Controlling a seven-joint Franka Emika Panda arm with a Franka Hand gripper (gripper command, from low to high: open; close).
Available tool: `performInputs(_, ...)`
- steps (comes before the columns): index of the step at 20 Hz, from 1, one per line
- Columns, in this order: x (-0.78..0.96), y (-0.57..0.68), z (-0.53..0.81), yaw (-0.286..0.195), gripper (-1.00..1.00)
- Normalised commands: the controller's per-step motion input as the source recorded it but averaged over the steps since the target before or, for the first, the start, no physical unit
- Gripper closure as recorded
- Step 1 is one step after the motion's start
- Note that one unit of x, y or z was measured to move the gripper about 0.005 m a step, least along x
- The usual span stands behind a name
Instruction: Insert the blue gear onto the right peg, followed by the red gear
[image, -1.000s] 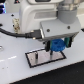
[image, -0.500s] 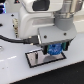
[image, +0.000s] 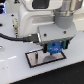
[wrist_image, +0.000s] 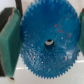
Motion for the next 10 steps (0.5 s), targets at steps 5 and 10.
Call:
performInputs(5,0.17,-0.03,-0.2,0.0,1.0)
performInputs(10,0.18,0.01,-0.25,0.0,1.0)
